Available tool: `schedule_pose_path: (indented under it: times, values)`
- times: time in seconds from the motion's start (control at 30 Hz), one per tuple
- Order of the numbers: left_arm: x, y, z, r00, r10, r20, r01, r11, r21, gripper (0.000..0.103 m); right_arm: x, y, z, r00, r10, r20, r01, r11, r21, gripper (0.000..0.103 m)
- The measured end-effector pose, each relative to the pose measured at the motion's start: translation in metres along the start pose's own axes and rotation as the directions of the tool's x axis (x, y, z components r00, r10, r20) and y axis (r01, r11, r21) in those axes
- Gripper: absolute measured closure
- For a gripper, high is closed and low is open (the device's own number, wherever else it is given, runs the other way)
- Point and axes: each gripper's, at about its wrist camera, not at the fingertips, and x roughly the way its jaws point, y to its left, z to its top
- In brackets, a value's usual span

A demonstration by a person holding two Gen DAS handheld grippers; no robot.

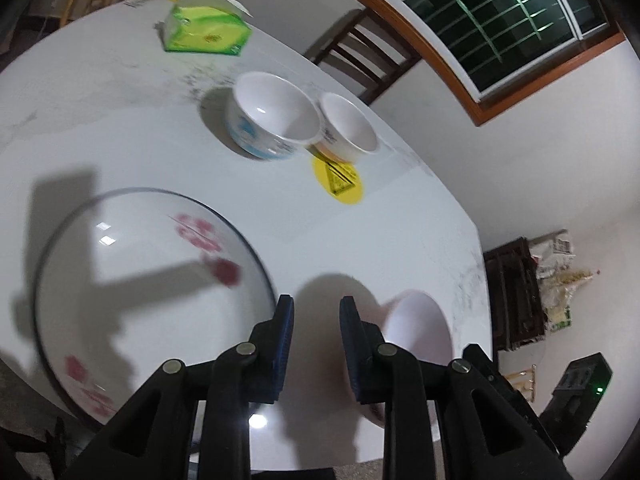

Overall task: Organize plates and bowls
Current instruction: 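Move the right gripper to the white 'Dog' bowl rim and grasp it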

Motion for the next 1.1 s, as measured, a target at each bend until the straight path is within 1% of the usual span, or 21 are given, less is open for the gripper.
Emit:
schedule_pose_path:
  times: [0.13,0.2,0.27,0.33,0.4,0.47,0.53,0.67,0.83,0.9,1.03,1.1]
  values:
    - [-0.007,0.018,0.018,0.999,0.047,0.013,-0.046,0.999,-0.026,0.078,0.013,0.022,0.004,0.998,0.04,-0.041,-0.041,0.998,-0.037,0.064]
    - [-0.009,0.026,0.026,0.998,0.058,0.017,-0.057,0.998,-0.039,0.075,0.02,0.033,0.006,0.997,0.052,-0.059,-0.055,0.997,-0.054,0.061]
    - [-0.012,0.034,0.037,0.996,0.084,0.024,-0.083,0.995,-0.049,0.069,0.031,0.045,0.01,0.993,0.078,-0.087,-0.084,0.995,-0.062,0.061]
    - [-0.015,0.039,0.049,0.995,0.09,0.044,-0.088,0.995,-0.049,0.068,0.041,0.056,0.014,0.989,0.093,-0.111,-0.101,0.993,-0.067,0.061]
    - [-0.017,0.045,0.062,0.992,0.112,0.057,-0.109,0.993,-0.053,0.067,0.051,0.066,0.018,0.984,0.118,-0.135,-0.128,0.99,-0.064,0.061]
    - [-0.017,0.052,0.077,0.992,0.103,0.067,-0.098,0.993,-0.067,0.066,0.064,0.077,0.024,0.978,0.136,-0.159,-0.147,0.987,-0.059,0.061]
    - [-0.013,0.057,0.093,0.991,0.114,0.071,-0.108,0.991,-0.083,0.066,0.078,0.087,0.031,0.97,0.162,-0.179,-0.173,0.984,-0.045,0.061]
    - [-0.001,0.064,0.124,0.99,0.115,0.076,-0.107,0.989,-0.105,0.066,0.103,0.104,0.047,0.967,0.178,-0.184,-0.186,0.982,-0.027,0.061]
    - [0.025,0.065,0.157,0.995,0.094,0.044,-0.088,0.989,-0.117,0.066,0.141,0.114,0.067,0.958,0.179,-0.225,-0.175,0.984,0.036,0.061]
    - [0.035,0.064,0.166,0.995,0.096,0.035,-0.091,0.988,-0.121,0.066,0.156,0.116,0.073,0.953,0.185,-0.24,-0.174,0.982,0.069,0.061]
    - [0.056,0.062,0.18,0.997,0.079,0.004,-0.078,0.989,-0.123,0.066,0.183,0.122,0.086,0.955,0.161,-0.248,-0.142,0.986,0.091,0.061]
    - [0.064,0.059,0.184,0.997,0.081,-0.004,-0.081,0.99,-0.116,0.066,0.194,0.124,0.091,0.955,0.15,-0.256,-0.127,0.987,0.103,0.061]
